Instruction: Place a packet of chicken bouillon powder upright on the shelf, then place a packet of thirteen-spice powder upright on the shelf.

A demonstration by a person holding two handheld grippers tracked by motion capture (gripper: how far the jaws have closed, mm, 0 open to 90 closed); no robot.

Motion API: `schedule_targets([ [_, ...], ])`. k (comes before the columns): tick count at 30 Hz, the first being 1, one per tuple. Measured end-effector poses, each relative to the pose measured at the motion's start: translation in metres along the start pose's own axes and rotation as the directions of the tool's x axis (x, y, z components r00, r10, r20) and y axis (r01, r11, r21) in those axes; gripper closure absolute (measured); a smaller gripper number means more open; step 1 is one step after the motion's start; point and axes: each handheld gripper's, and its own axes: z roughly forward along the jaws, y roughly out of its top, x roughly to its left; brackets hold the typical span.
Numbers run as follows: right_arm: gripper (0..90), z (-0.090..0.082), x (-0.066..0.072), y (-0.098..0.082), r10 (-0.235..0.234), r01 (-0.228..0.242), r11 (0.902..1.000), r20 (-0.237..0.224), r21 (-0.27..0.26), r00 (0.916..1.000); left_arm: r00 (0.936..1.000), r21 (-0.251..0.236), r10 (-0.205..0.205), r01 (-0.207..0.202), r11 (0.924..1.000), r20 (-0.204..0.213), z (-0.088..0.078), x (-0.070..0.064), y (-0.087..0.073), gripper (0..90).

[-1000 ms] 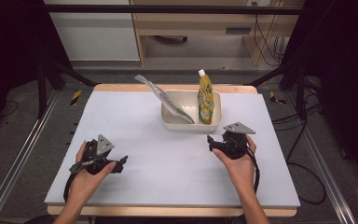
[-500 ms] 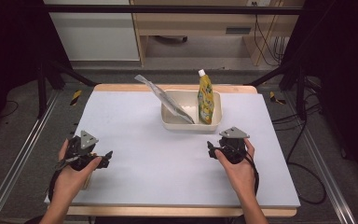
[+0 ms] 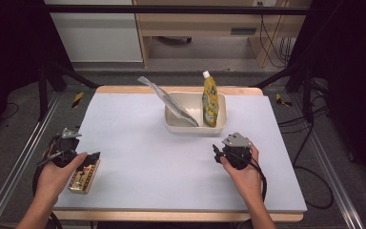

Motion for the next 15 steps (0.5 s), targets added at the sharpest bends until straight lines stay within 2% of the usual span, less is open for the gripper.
schedule_targets([
  [4,30.0,0.002,-0.002,-0.002,0.010,-0.010,0.9999,-0.009,0.005,0.9999,1.0000,0.034,0.006,-0.006,0.9994,-0.007,-0.003,0.002,0.007,9.6],
  [8,27.0,0.002,-0.004,-0.003,0.024,-0.024,0.9996,-0.005,0.011,0.9997,0.9999,0.106,-0.012,0.010,0.9943,0.011,0.000,0.005,0.008,10.2],
  [12,25.8,0.003,-0.007,-0.005,0.036,-0.036,0.9990,-0.002,0.026,0.9993,1.0000,0.192,0.002,-0.004,0.9814,0.006,0.005,0.005,0.003,13.2],
  [14,25.2,0.005,-0.007,-0.006,0.041,-0.041,0.9985,-0.004,0.037,0.9991,0.9999,0.214,-0.003,0.000,0.9768,0.012,0.008,0.005,0.002,14.8],
  [15,24.9,0.005,-0.006,-0.006,0.039,-0.039,0.9983,-0.005,0.043,0.9992,0.9999,0.238,0.002,-0.006,0.9711,0.015,0.009,0.005,0.001,15.9],
])
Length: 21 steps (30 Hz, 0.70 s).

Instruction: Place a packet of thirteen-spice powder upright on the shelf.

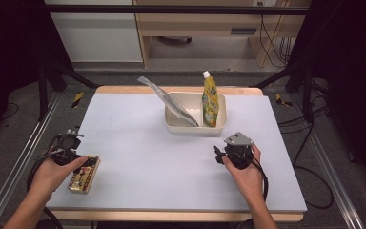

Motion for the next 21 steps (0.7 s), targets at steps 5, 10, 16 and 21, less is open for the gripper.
schedule_targets([
  [5,24.0,0.002,0.005,0.001,-0.023,0.023,0.9996,-0.008,0.018,0.9997,0.9999,0.069,0.001,0.000,0.9976,-0.012,0.004,-0.005,-0.002,16.7],
  [10,22.7,0.003,0.008,0.001,-0.042,0.042,0.9987,-0.014,0.029,0.9990,0.9988,0.096,-0.027,0.031,0.9949,-0.042,0.005,-0.005,-0.010,16.6],
  [16,22.4,0.004,0.008,0.001,-0.032,0.033,0.9988,-0.021,0.036,0.9992,0.9985,0.122,-0.038,0.043,0.9916,-0.040,0.013,-0.005,-0.016,14.9],
  [21,22.0,0.004,0.010,0.001,-0.032,0.033,0.9985,-0.024,0.044,0.9992,0.9986,0.144,-0.028,0.034,0.9889,-0.044,0.020,-0.006,-0.018,15.0],
])
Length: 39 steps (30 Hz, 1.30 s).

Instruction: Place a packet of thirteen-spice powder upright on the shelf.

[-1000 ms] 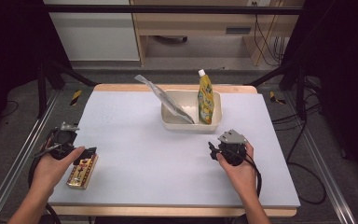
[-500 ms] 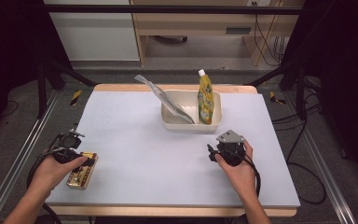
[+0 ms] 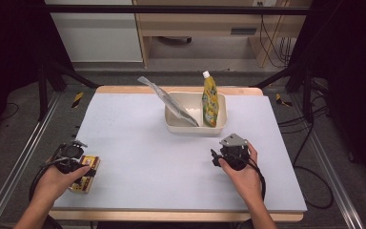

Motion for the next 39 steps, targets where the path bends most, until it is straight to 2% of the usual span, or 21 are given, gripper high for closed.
schedule_targets([
  [4,21.8,0.001,0.001,0.000,-0.002,0.002,0.9999,-0.004,0.010,1.0000,0.9998,0.012,-0.014,0.014,0.9998,0.011,0.006,0.002,-0.001,15.1],
  [12,21.9,0.001,0.000,0.000,0.000,0.000,1.0000,-0.008,0.010,1.0000,0.9996,0.032,-0.017,0.016,0.9993,0.021,0.009,0.004,-0.001,16.9],
  [19,21.8,0.001,0.001,0.000,0.004,-0.004,0.9999,-0.011,0.015,0.9999,0.9991,0.057,-0.017,0.015,0.9983,0.038,0.014,0.006,0.000,22.2],
  [28,21.8,0.001,0.000,0.000,0.001,-0.001,0.9999,-0.015,0.017,0.9999,0.9994,0.073,0.007,-0.010,0.9973,0.033,0.017,0.004,0.002,26.3],
  [35,21.8,-0.001,0.000,0.000,0.007,-0.007,0.9999,-0.011,0.014,0.9999,0.9983,0.071,0.049,-0.051,0.9962,0.031,0.016,0.002,0.002,29.2],
  [39,21.8,-0.001,0.000,0.000,0.009,-0.009,0.9998,-0.011,0.015,0.9999,0.9971,0.052,0.066,-0.068,0.9963,0.036,0.015,-0.001,0.005,30.0],
])
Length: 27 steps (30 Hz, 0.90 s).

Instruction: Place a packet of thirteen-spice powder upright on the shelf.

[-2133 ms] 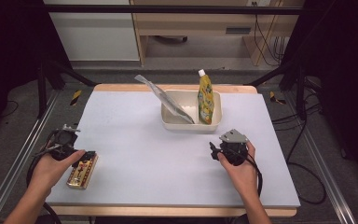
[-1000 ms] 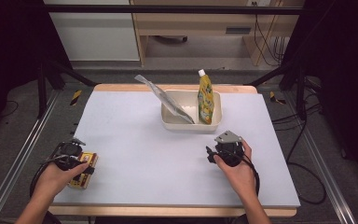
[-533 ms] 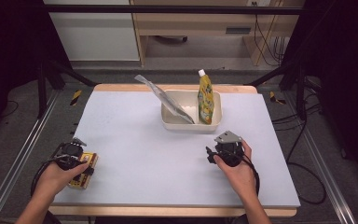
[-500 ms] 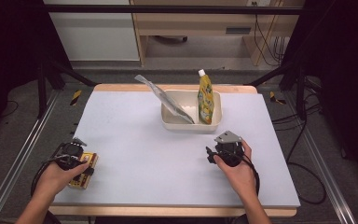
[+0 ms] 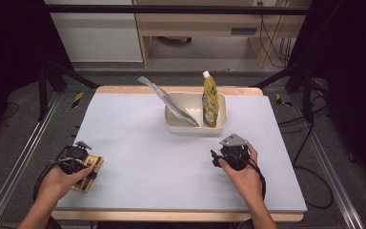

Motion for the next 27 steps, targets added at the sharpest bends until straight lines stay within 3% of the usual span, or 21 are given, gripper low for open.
schedule_targets([
  [7,21.8,0.000,-0.001,0.000,0.004,-0.004,1.0000,0.000,-0.007,1.0000,0.9984,-0.035,0.057,-0.057,0.9978,0.005,-0.005,-0.010,0.006,30.6],
  [14,21.5,-0.001,-0.004,-0.001,0.024,-0.024,0.9997,0.000,-0.010,0.9997,0.9917,-0.072,0.128,-0.128,0.9891,-0.007,-0.012,-0.024,0.019,31.1],
  [21,21.2,-0.001,-0.003,0.000,0.026,-0.026,0.9995,-0.004,-0.015,0.9997,0.9738,-0.129,0.226,-0.227,0.9652,-0.027,-0.020,-0.045,0.035,31.5],
  [27,21.1,-0.002,-0.002,0.000,0.032,-0.032,0.9992,-0.010,-0.023,0.9994,0.9483,-0.177,0.314,-0.317,0.9317,-0.046,-0.027,-0.070,0.045,31.7],
])
